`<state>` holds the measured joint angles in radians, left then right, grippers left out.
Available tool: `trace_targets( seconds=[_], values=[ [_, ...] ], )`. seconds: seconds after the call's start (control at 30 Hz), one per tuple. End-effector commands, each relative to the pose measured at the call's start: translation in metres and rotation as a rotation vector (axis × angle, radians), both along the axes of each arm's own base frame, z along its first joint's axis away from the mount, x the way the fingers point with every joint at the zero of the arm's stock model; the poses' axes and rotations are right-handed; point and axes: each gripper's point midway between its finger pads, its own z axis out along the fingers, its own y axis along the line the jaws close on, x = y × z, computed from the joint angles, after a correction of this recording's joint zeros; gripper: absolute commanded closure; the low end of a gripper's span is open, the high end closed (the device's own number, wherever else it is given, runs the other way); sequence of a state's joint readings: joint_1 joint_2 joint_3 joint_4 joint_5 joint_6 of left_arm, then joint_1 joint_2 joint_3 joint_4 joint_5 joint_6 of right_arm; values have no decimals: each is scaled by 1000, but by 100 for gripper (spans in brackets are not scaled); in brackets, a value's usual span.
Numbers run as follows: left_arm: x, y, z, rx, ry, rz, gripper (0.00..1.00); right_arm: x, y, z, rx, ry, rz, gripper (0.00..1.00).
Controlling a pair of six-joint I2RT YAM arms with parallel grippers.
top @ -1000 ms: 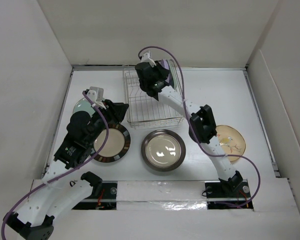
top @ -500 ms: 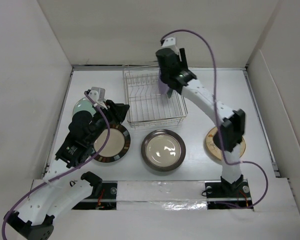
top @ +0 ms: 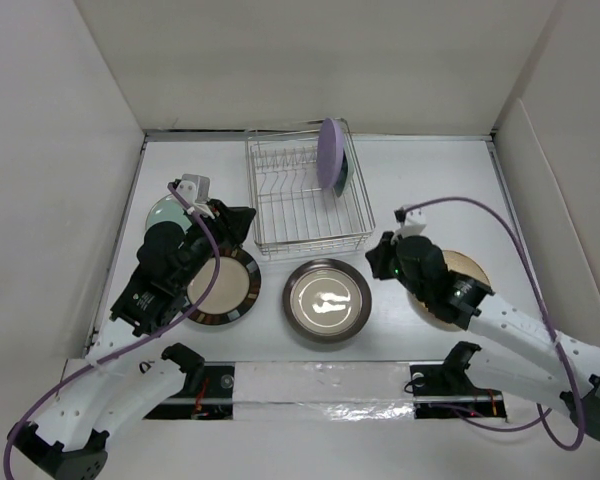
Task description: Load the plates into the dish rack
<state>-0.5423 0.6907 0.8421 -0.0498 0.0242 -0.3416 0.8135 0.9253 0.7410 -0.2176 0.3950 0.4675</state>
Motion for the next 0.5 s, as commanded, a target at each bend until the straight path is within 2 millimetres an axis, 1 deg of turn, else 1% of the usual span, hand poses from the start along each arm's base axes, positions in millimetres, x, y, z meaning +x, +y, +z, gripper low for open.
trace_targets(
  seconds=[0.0,0.03,0.07,0.1,0.13,0.17,0.23,0.33,0.37,0.4,0.47],
  values=[
    [-1,2,13,-20,-44,7,84,-47,20,-51,200,227,89,93],
    [-1,1,12,-18,-44,5,81,-50,19,-58,224,246,85,73],
    [-1,2,14,-20,-47,5,78,-56,19,-66,238,266,82,62],
    [-2,1,14,-19,-49,0,74,-57,17,-75,258,296,45,52],
    [-2,1,14,-18,-47,2,73,-59,11,-92,247,330,17,36],
    [-2,2,15,-19,-51,3,73,-61,10,-100,243,351,10,31],
    [-1,3,13,-15,-48,10,72,-64,9,-122,238,412,-16,26],
    [0,1,12,-13,-44,5,71,-64,16,-141,231,459,-15,25],
    [0,1,12,-13,-44,3,71,-64,15,-149,226,474,-18,25],
    [0,1,12,-11,-44,3,71,-64,22,-149,252,478,1,25],
    [0,1,11,-10,-43,5,71,-66,27,-162,263,504,18,28]
  ],
)
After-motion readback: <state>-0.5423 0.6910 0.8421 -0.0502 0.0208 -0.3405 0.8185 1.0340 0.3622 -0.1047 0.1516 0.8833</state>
